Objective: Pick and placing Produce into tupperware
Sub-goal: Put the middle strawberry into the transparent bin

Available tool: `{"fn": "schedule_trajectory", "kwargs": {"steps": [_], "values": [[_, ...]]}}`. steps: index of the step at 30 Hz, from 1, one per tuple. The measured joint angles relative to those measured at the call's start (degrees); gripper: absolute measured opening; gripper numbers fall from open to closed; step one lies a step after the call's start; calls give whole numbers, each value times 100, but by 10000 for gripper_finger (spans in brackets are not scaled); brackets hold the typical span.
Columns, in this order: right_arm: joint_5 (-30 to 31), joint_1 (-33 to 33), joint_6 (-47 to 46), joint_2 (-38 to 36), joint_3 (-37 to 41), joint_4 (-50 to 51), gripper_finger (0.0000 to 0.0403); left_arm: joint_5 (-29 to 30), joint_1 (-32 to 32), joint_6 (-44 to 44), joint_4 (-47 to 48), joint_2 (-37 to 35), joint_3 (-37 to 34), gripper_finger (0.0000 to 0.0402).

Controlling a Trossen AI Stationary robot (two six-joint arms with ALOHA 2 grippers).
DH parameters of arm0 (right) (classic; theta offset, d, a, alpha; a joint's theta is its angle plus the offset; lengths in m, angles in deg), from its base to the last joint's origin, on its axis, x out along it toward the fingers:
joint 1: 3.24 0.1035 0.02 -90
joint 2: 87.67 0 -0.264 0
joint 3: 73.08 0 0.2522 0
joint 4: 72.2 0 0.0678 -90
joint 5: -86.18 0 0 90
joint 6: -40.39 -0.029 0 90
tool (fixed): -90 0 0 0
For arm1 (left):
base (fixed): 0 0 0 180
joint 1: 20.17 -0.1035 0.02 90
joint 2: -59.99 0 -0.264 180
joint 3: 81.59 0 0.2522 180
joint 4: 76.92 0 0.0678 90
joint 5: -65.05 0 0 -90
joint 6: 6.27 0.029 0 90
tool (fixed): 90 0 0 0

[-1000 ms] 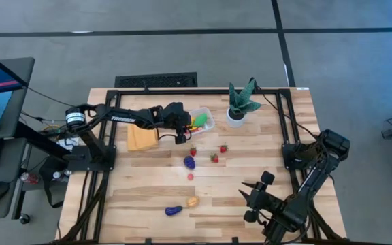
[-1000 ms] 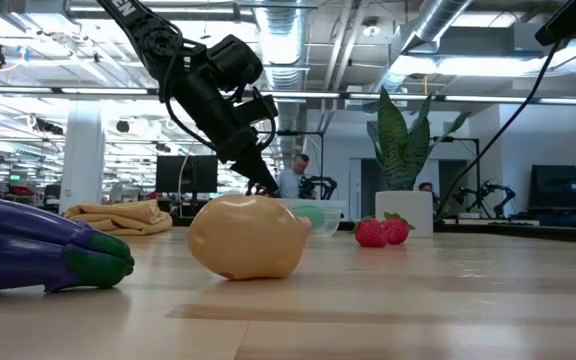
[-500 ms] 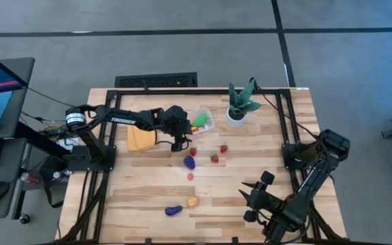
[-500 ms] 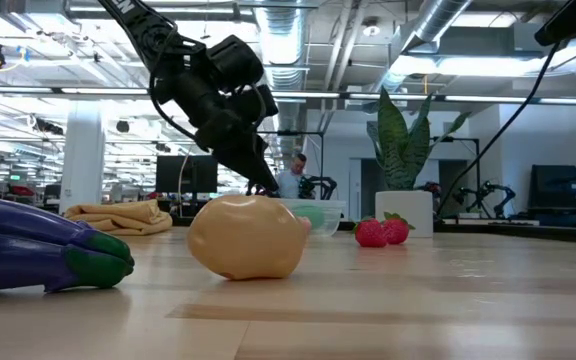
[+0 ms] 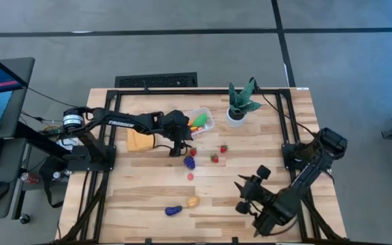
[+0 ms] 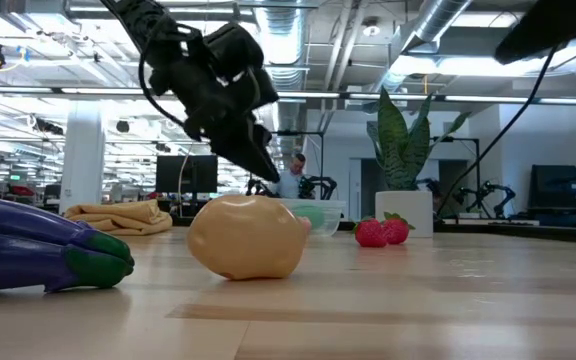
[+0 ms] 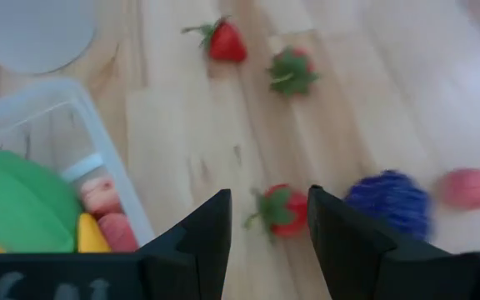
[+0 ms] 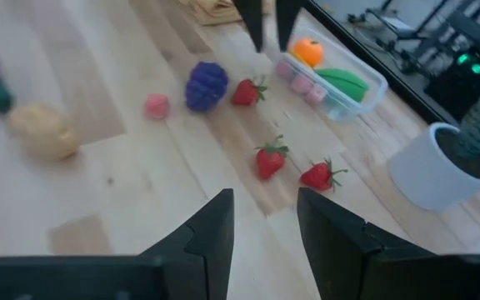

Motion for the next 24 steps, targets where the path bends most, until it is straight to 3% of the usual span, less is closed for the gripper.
{"fn": "schedule_trajectory", "kwargs": {"steps": [8,12,16,19,24], "values": [[-145,-540,58,2,605,-815,133,-360,315,27,1017,-1079,0,148],[-252,-843,471,7,1091,-1448,159,-580,636,2,1712,-1783,-9,148],[-127,-1046,920,7,1438,-2112,195,-596,1117,-208,1802,-2621,-304,148],[-77,-1143,1241,7,1771,-2840,223,-403,1525,-413,1830,-3362,-656,148],[-53,-1315,2050,4,2275,-4160,248,473,2173,-741,1645,-4657,-1336,148]]}}
